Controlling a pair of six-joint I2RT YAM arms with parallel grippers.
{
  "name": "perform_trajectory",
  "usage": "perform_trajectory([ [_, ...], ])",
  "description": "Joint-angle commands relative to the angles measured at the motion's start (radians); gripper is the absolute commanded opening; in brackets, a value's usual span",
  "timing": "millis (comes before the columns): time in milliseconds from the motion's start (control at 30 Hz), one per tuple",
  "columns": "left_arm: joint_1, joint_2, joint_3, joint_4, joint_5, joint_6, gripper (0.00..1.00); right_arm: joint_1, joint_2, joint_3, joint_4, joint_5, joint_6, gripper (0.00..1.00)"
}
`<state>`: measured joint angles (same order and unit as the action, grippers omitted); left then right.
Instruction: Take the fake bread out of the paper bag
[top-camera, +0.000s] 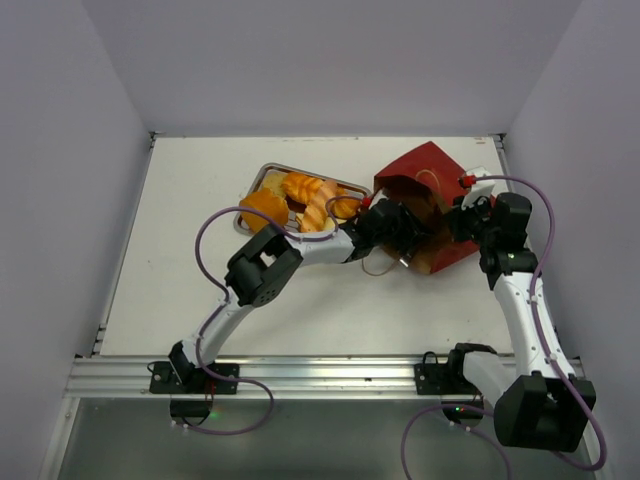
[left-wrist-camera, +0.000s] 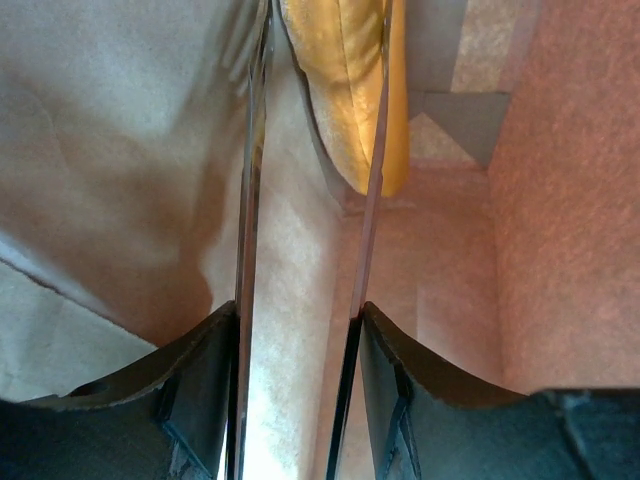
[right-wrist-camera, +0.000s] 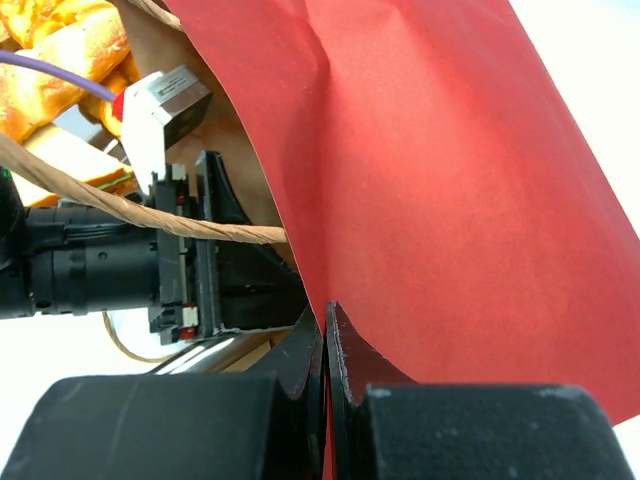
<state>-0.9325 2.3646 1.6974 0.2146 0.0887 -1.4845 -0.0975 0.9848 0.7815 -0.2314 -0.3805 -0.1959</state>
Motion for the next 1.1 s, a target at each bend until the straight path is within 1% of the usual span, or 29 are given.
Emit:
perform_trajectory([
  [0,0.006,0.021,0.079,-0.014,-0.017,-0.008,0.53,-0.001,0.009,0.009,0.012,-0.047,0.000,0.01],
  [133,0.006,0.044,0.108,-0.023,-0.015,-0.007,0.52,-0.001,0.015,0.010,0.009,-0.054,0.001,0.01],
  [300,0.004,0.067,0.133,-0.026,-0.010,-0.008,0.49,-0.001,0.018,0.010,0.007,-0.055,0.001,0.01],
  [433,0.004,0.081,0.139,-0.026,-0.004,-0.008,0.42,-0.001,0.018,0.009,0.006,-0.055,0.003,0.01],
  [467,0.004,0.084,0.139,-0.024,-0.003,-0.007,0.36,0.001,0.018,0.010,0.007,-0.054,0.003,0.01],
  [533,0.004,0.085,0.140,-0.021,0.000,-0.002,0.31,-0.001,0.018,0.009,0.007,-0.051,0.003,0.01],
  [567,0.004,0.087,0.140,-0.018,0.006,0.003,0.26,-0.001,0.017,0.010,0.007,-0.051,0.003,0.01],
  [667,0.004,0.084,0.136,-0.015,0.006,0.019,0.18,-0.001,0.017,0.009,0.006,-0.044,0.001,0.01],
  [800,0.006,0.045,0.096,-0.001,-0.009,0.069,0.12,-0.001,0.014,0.009,0.004,-0.037,0.000,0.01],
  [1067,0.020,-0.057,-0.094,0.039,-0.050,0.124,0.05,-0.002,0.009,0.009,0.003,-0.026,-0.002,0.01],
])
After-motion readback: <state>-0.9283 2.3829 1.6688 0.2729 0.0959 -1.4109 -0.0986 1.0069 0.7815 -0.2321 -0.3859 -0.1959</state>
